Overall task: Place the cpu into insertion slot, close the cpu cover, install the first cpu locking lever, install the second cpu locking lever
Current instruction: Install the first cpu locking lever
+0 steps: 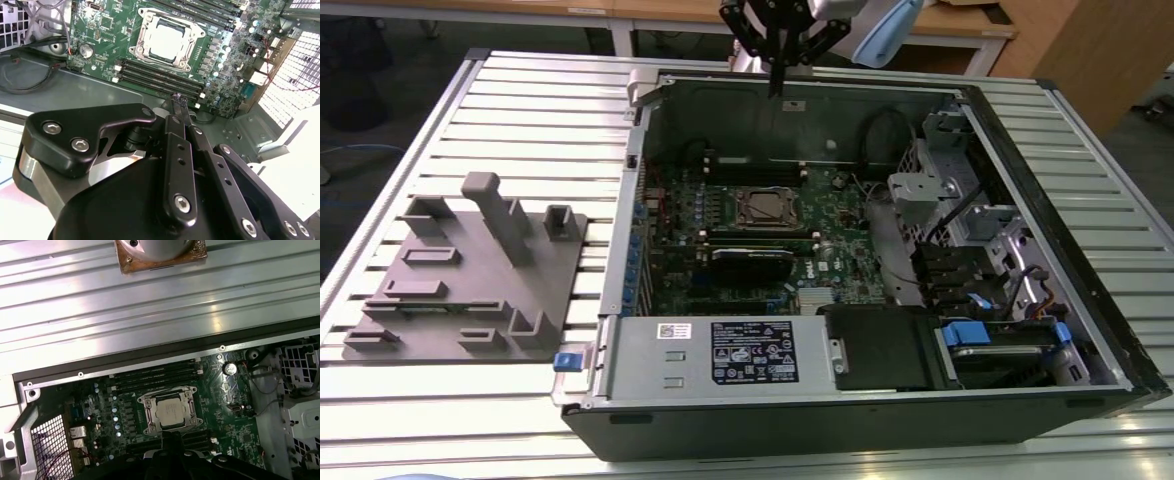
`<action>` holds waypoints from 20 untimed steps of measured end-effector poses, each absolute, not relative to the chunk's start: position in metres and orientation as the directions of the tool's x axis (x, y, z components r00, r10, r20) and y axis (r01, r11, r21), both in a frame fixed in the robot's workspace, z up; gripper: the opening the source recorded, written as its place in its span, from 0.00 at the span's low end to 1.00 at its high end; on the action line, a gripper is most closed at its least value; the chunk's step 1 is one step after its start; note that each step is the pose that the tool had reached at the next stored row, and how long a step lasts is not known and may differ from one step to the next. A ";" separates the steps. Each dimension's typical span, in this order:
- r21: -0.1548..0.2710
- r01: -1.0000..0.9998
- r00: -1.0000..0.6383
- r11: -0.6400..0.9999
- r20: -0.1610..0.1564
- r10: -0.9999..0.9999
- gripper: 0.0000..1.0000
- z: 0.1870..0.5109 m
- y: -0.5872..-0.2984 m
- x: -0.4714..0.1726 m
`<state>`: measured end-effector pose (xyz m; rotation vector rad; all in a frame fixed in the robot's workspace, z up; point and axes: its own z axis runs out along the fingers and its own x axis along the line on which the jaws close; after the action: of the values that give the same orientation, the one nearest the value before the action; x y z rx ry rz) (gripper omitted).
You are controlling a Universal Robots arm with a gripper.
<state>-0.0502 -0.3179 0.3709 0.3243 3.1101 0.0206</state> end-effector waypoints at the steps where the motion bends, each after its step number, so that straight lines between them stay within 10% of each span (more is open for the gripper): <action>1: 0.015 0.206 -0.978 0.978 -0.013 0.206 0.10 0.370 -0.318 -0.050; 20: 0.015 0.206 -0.978 0.978 -0.014 0.206 0.10 0.365 -0.318 -0.050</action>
<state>-0.0502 -0.3181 0.3646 0.3241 3.1092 0.0209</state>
